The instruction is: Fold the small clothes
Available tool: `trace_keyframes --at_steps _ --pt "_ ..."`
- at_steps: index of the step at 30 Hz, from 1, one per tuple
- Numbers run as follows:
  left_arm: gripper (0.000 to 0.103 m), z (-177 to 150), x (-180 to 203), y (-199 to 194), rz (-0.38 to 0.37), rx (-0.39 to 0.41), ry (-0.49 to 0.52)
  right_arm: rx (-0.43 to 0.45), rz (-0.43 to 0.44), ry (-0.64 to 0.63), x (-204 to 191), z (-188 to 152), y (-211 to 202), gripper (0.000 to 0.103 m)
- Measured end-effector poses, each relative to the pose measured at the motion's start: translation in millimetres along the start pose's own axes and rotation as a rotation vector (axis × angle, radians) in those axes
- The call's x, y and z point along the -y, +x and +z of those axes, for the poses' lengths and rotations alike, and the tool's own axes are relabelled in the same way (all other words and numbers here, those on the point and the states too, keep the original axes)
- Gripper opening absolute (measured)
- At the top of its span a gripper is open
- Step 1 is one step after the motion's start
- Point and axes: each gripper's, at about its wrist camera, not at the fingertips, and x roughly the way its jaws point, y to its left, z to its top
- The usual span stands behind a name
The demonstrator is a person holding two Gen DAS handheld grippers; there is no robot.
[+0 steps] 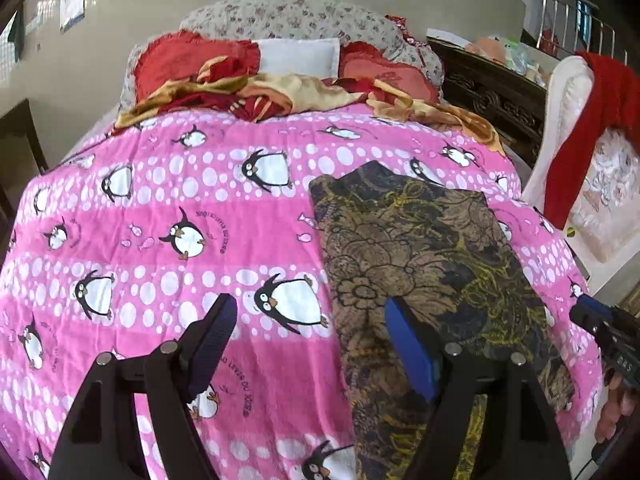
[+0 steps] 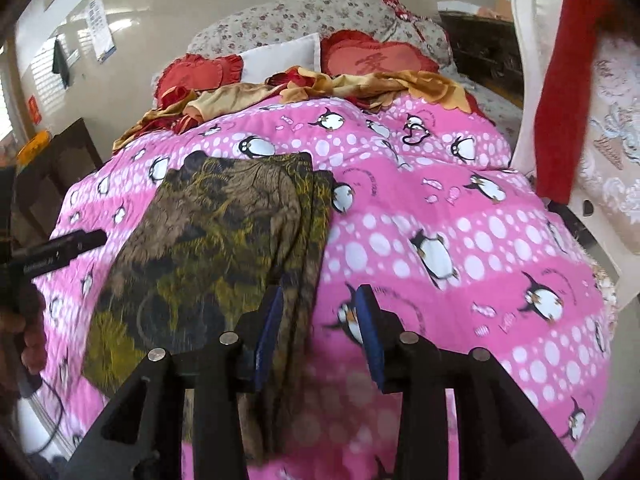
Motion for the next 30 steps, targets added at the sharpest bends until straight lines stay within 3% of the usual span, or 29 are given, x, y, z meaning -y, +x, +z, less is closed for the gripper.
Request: trace_keyframes --at_steps 5,7,10,12,15,17,19,21,26,30 --pt "0.080 2 5 3 -0.005 -0.004 0.004 0.016 -0.020 0.007 9 -16 -16 0.047" --pt "0.080 3 4 8 -0.004 -0.020 -0.003 0.002 0.000 0.028 17 -20 -16 0.054" --pt "0.080 3 2 15 -0.019 -0.039 -0.007 -0.035 0.024 0.086 29 -24 -9 0.056" --pt "0.088 1 -4 22 -0.083 -0.066 -0.020 -0.035 0.035 0.121 34 -27 -7 0.056" --pt "0.089 -7 -26 42 -0.308 -0.150 -0.112 -0.029 0.064 0.160 40 -31 -4 0.056" --pt "0.089 -13 -33 53 -0.388 -0.199 -0.144 -0.026 0.078 0.174 43 -35 -1 0.056" --pt "0.090 -23 -29 71 -0.565 -0.297 -0.168 -0.022 0.086 0.181 45 -39 1 0.056" --pt "0.099 -24 -25 72 -0.609 -0.262 -0.156 -0.026 0.098 0.191 46 -44 4 0.056" --pt "0.100 -8 -26 91 -0.746 -0.285 -0.297 -0.028 0.113 0.205 48 -49 5 0.056" --pt "0.100 -2 -7 82 -0.831 -0.300 -0.234 0.005 0.126 0.218 54 -40 0 0.056"
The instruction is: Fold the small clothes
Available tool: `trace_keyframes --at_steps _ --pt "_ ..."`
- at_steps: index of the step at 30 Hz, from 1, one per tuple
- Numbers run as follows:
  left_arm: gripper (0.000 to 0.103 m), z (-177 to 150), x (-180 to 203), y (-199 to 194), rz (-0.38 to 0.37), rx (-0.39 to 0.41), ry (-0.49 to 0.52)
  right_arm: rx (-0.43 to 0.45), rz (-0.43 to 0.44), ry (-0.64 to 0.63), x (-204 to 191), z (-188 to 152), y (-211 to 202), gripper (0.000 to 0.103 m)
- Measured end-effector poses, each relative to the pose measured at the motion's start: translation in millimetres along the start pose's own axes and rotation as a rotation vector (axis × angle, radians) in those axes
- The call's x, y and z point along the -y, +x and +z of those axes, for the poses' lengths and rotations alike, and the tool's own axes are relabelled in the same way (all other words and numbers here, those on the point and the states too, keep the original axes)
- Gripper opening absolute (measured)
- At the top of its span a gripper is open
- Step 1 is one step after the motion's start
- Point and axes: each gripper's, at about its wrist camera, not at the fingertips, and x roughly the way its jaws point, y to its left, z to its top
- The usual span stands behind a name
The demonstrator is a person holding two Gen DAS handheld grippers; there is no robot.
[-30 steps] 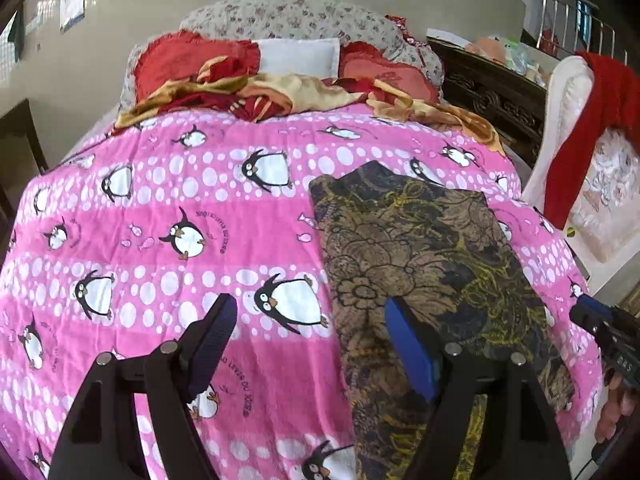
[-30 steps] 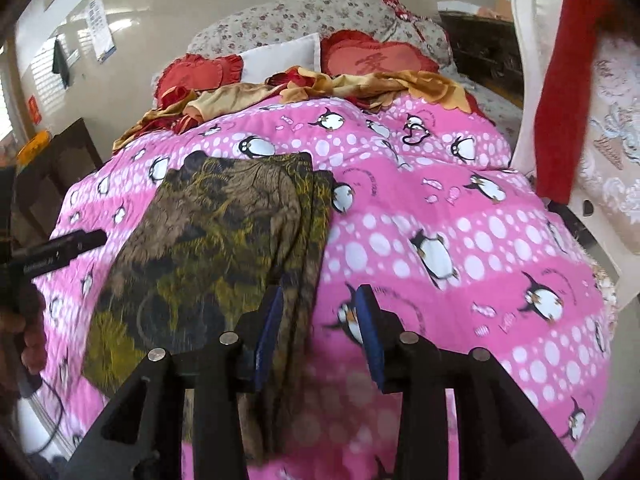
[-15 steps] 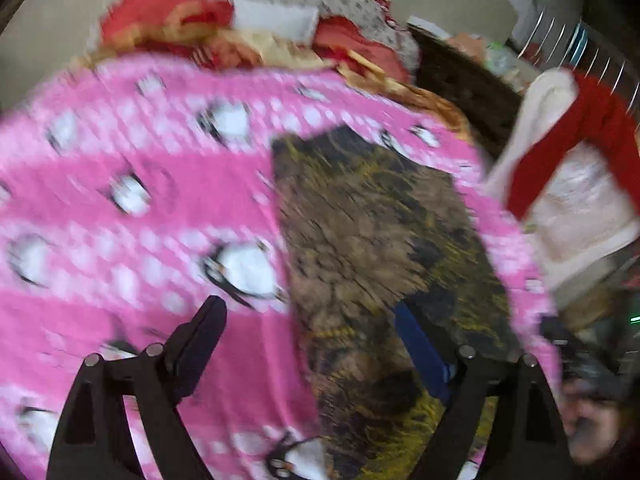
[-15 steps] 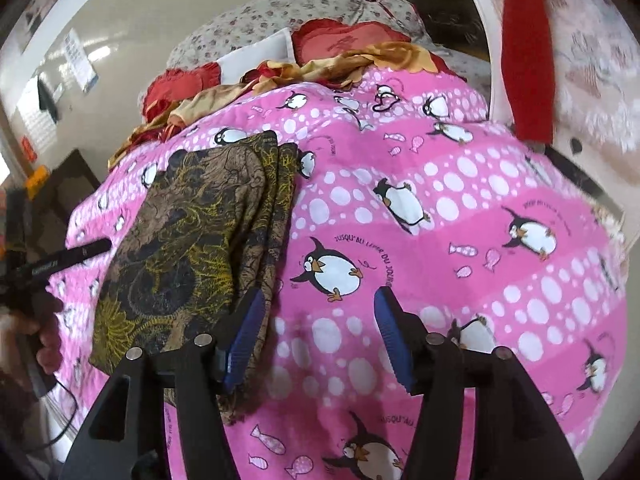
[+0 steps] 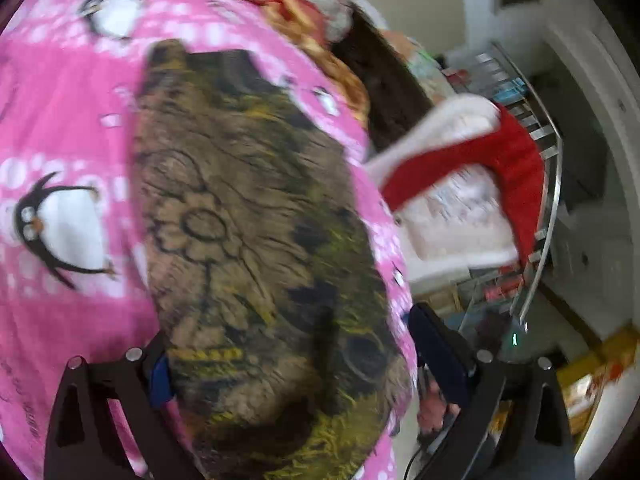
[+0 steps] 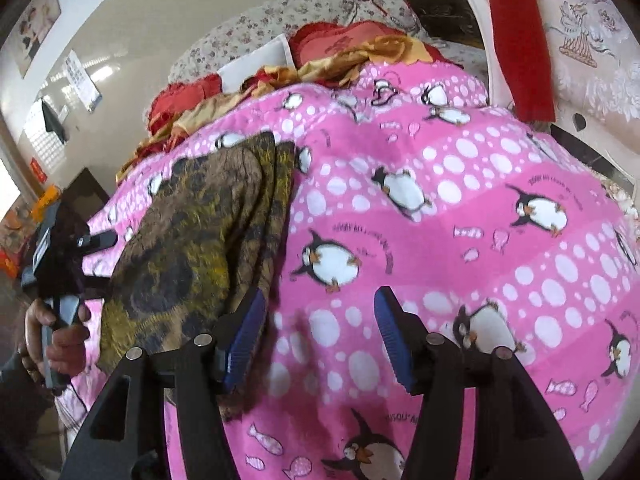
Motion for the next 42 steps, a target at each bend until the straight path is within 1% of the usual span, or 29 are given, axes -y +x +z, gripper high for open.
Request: trace_keyframes --at_steps 1,2,3,5,6,8,10,12,14,15,17,18,19,21,23,24,25,26,27,28,30,32,33,34,35,36,39,41,42 --pt "0.098 -1 2 -3 0.022 0.013 0.020 0.007 0.022 0.016 2 3 0 0.057" --pt "0.090 0 -1 -5 0.040 0.023 0.012 0.010 0.046 0.027 3 6 1 0.058" --pt "0.084 0 -10 -4 0.072 0.031 -0.027 0.011 0.078 0.039 3 8 3 0.061" --pt "0.048 -1 -21 -2 0.128 0.033 -0.072 -0.009 0.146 0.052 1 13 15 0.063" --pt "0.044 -3 -24 -2 0.154 0.044 -0.080 -0.032 0.188 0.061 -2 16 25 0.064" --pt "0.043 -4 -25 -4 0.155 0.053 -0.086 -0.066 0.250 0.098 -4 22 41 0.064" --pt "0.043 -6 -24 -3 0.171 0.054 -0.071 -0.085 0.337 0.142 -7 29 56 0.068" --pt "0.044 -6 -25 -3 0.180 0.056 -0.062 -0.117 0.359 0.161 -9 35 73 0.068" --pt "0.044 -6 -27 -2 0.176 0.061 -0.067 -0.139 0.340 0.170 -7 39 87 0.068" --pt "0.044 -6 -29 -1 0.175 0.063 -0.071 -0.161 0.368 0.185 -4 41 96 0.069" --pt "0.044 -7 -31 -1 0.174 0.068 -0.068 -0.172 0.436 0.208 -1 41 103 0.076" --pt "0.044 -8 -31 0 0.174 0.069 -0.065 -0.171 0.465 0.209 -1 42 103 0.083" --pt "0.044 -8 -32 0 0.172 0.069 -0.066 -0.181 0.513 0.206 -3 43 104 0.088" --pt "0.044 -9 -34 -2 0.164 0.067 -0.077 -0.206 0.557 0.181 -7 43 103 0.089" --pt "0.044 -9 -34 -5 0.163 0.055 -0.077 -0.251 0.610 0.140 -15 41 101 0.089" --pt "0.046 -8 -33 -5 0.164 0.047 -0.072 -0.269 0.624 0.123 -20 40 102 0.088" --pt "0.047 -6 -30 -3 0.172 0.041 -0.064 -0.271 0.577 0.080 -25 39 103 0.081" --pt "0.049 -4 -27 -2 0.182 0.037 -0.056 -0.266 0.503 0.054 -29 40 106 0.074" --pt "0.051 -3 -22 0 0.197 0.034 -0.042 -0.265 0.411 0.059 -29 42 114 0.063" --pt "0.052 -2 -20 1 0.205 0.033 -0.035 -0.260 0.403 0.076 -30 43 117 0.063" --pt "0.053 -2 -15 2 0.234 0.041 -0.018 -0.248 0.396 0.063 -38 46 120 0.062" --pt "0.051 -3 -11 0 0.250 0.064 -0.005 -0.255 0.399 0.023 -47 44 122 0.053" --pt "0.043 -5 -12 0 0.254 0.076 -0.010 -0.257 0.408 0.020 -46 42 124 0.048" --pt "0.037 -7 -16 -2 0.251 0.094 -0.032 -0.254 0.414 0.027 -44 40 124 0.044" --pt "0.028 -8 -16 -4 0.242 0.104 -0.045 -0.248 0.428 0.046 -42 37 124 0.040" --pt "0.025 -11 -18 -8 0.223 0.125 -0.063 -0.246 0.434 0.057 -43 35 122 0.036" --pt "0.022 -15 -15 -22 0.211 0.151 -0.071 -0.230 0.433 0.041 -52 39 110 0.027" --pt "0.022 -17 -13 -37 0.212 0.165 -0.065 -0.220 0.449 0.041 -61 42 100 0.026" --pt "0.022 -17 -15 -51 0.216 0.180 -0.064 -0.218 0.453 0.031 -67 44 96 0.026"
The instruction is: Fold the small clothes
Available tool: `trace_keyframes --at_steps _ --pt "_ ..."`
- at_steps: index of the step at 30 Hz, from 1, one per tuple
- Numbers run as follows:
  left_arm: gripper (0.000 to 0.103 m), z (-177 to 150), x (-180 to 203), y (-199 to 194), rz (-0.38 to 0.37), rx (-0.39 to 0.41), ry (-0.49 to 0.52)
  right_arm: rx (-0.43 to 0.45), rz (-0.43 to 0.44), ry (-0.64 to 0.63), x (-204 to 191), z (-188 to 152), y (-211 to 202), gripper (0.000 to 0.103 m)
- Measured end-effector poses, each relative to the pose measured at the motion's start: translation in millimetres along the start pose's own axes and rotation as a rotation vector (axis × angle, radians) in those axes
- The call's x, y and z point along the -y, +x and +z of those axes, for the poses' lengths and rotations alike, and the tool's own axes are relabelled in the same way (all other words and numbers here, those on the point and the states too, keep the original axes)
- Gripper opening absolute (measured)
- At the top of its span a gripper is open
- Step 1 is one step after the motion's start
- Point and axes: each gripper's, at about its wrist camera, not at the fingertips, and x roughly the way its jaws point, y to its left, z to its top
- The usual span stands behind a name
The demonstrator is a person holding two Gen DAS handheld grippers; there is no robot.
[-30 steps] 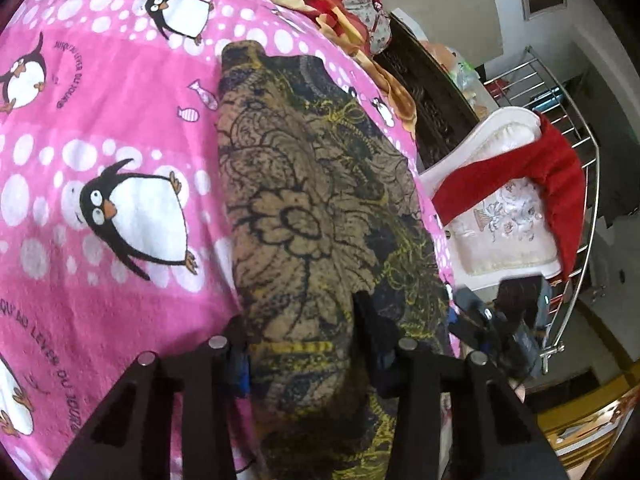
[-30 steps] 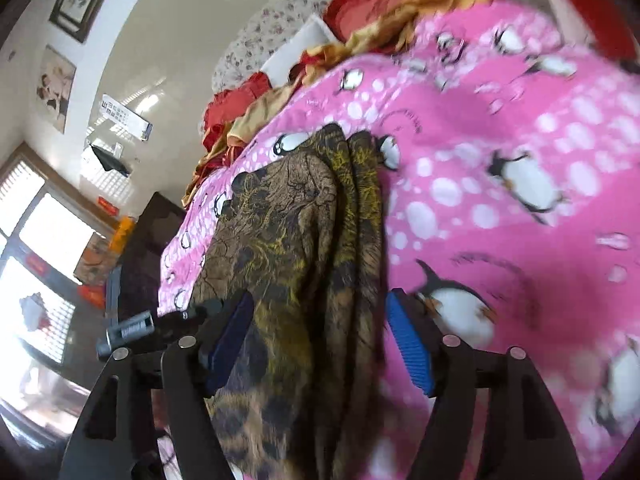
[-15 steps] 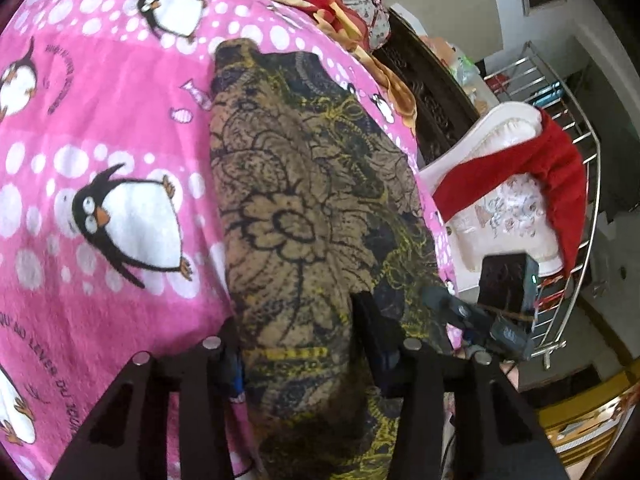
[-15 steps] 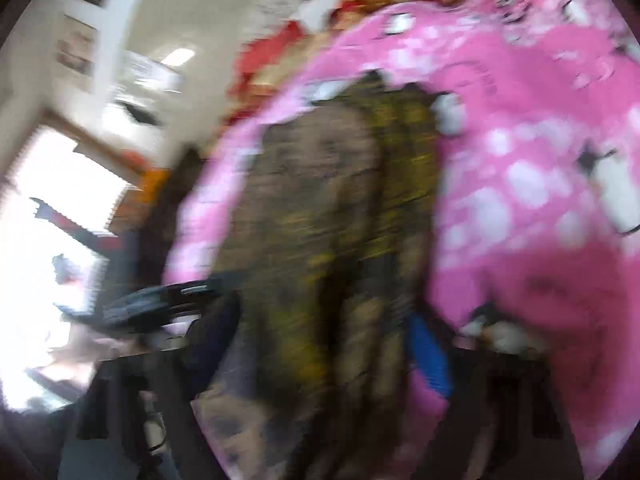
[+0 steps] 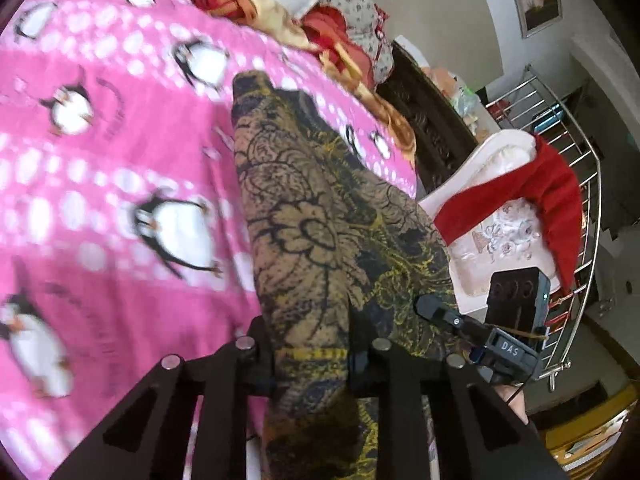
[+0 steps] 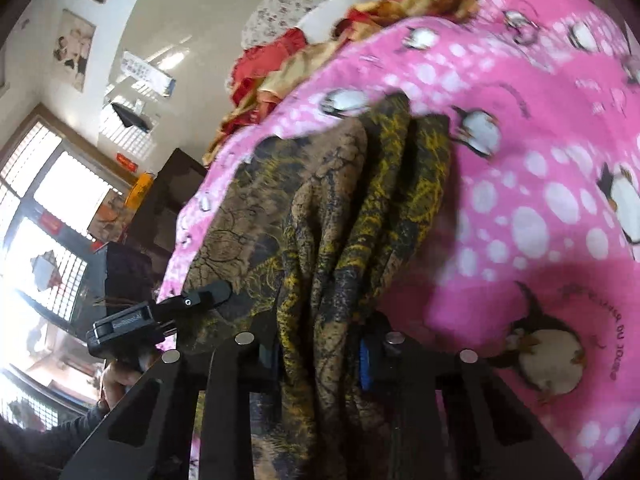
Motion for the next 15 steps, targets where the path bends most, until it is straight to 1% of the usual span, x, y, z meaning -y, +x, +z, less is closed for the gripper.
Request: trace_keyframes --at_steps 2,3,6,7,10,12,13,15 --pt "0.023 5 -8 -17 0.012 0.023 0.007 -0.019 -0.001 -0.021 -20 3 9 0.026" --pt "0.023 9 -19 -30 0.030 0.036 0.004 -0.034 -0.002 -0.027 -29 4 16 0.026" --pt "0.023 20 -46 -54 0.079 0.047 -0.017 -0.081 0.007 -0.017 -53 2 50 0.026" --pt "0.023 23 -59 -63 0.100 0.050 -0.030 -0.097 0.013 0.003 -62 3 69 0.026" --pt "0.023 28 -92 -86 0.122 0.068 -0.085 -0.121 0.047 0.032 -79 -1 106 0.026" --pt "0.024 27 -107 -88 0.107 0.053 -0.108 -0.128 0.059 0.010 -91 -5 122 0.026" --pt "0.025 26 -111 -85 0.102 0.037 -0.109 -0.127 0.050 -0.006 -94 -7 128 0.026" --pt "0.032 23 -112 -75 0.127 0.017 -0.076 -0.128 0.039 0.022 -84 -11 131 0.027"
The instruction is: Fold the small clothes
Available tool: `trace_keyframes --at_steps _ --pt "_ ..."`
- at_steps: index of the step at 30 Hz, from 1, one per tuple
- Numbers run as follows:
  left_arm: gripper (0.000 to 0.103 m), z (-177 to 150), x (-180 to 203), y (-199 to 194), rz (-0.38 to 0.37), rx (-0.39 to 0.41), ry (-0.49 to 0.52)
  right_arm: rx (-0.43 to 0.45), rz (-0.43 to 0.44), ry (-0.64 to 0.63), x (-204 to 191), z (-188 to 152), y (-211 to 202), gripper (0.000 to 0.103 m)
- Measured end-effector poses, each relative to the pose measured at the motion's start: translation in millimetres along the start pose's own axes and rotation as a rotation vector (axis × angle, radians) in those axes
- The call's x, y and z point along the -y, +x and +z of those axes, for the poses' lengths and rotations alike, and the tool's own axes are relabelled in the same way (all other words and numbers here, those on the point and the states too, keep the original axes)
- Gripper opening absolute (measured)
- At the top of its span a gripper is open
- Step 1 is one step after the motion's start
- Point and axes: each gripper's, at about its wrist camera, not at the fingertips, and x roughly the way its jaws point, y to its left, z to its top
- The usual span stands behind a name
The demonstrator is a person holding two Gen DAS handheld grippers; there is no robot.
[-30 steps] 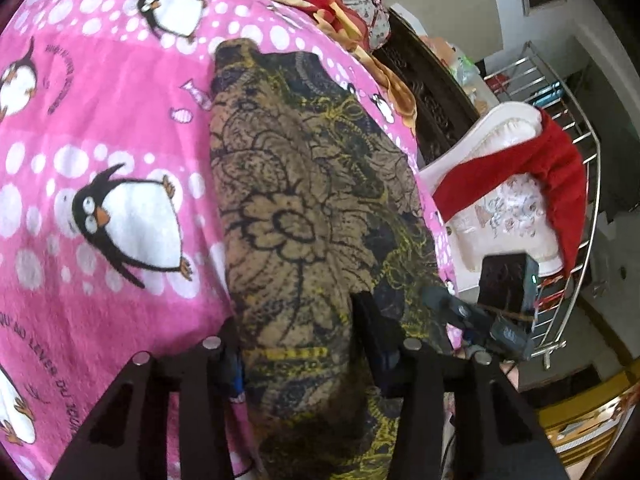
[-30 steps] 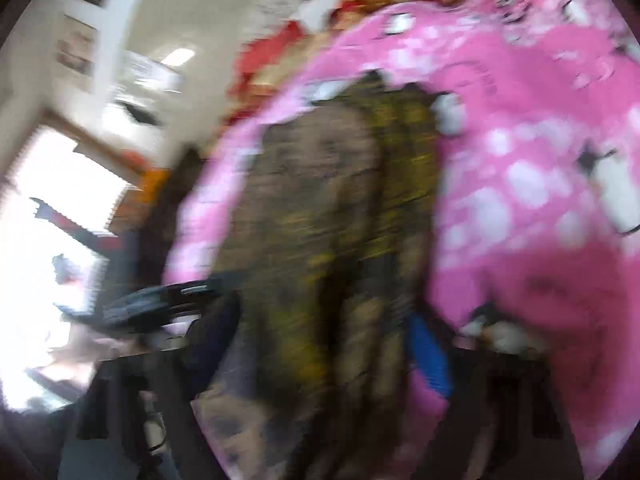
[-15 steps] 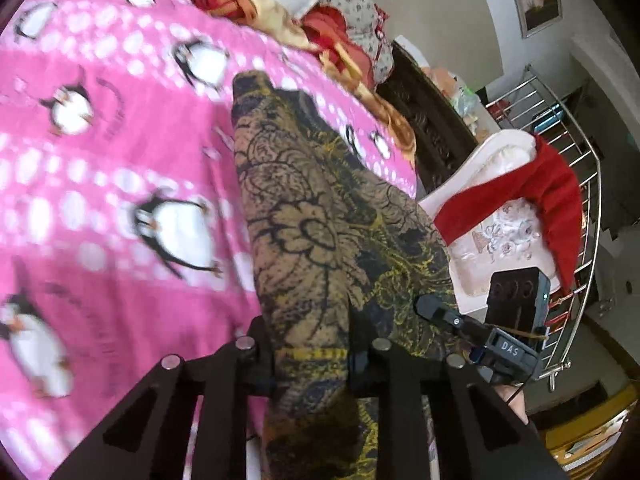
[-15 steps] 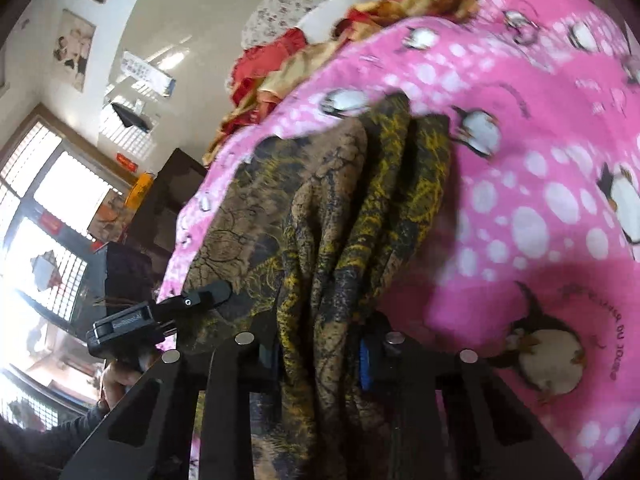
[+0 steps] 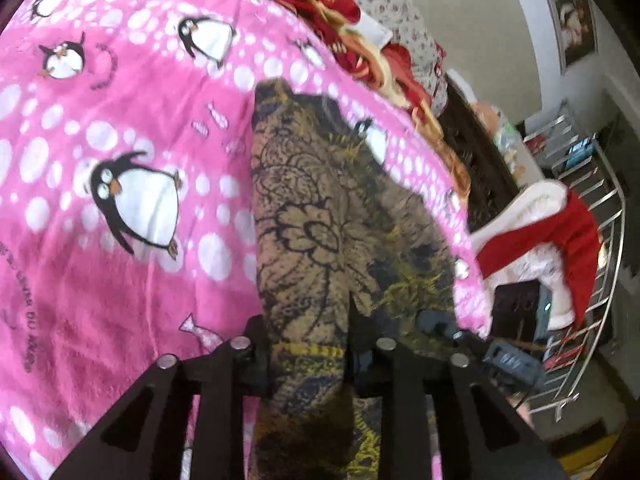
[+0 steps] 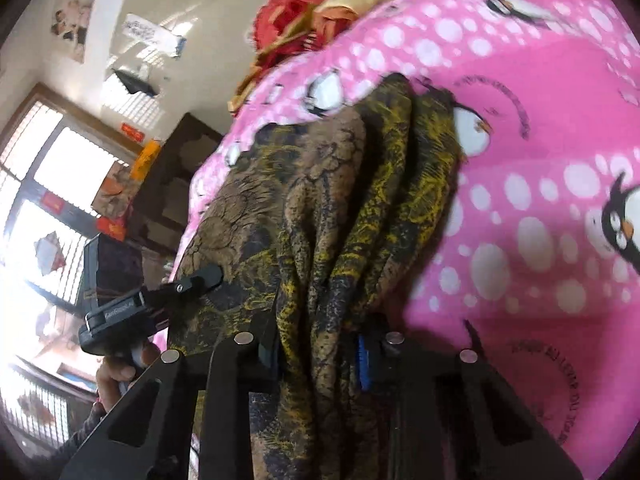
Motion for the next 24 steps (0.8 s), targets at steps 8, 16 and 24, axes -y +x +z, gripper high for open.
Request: trace_keyframes --at_steps 8,16,24 --pt "0.051 -19 11 -42 0.057 0.069 0.115 0.055 -0.085 0.006 -14 -12 -48 0.031" --pt "0.051 -62 11 -167 0.241 0.177 0.281 0.099 -0.274 -0.408 -105 -71 -83 0.031" --pt "0.070 -83 22 -205 0.355 0.167 0.421 0.080 -0.388 -0.431 -121 -86 -41 0.031"
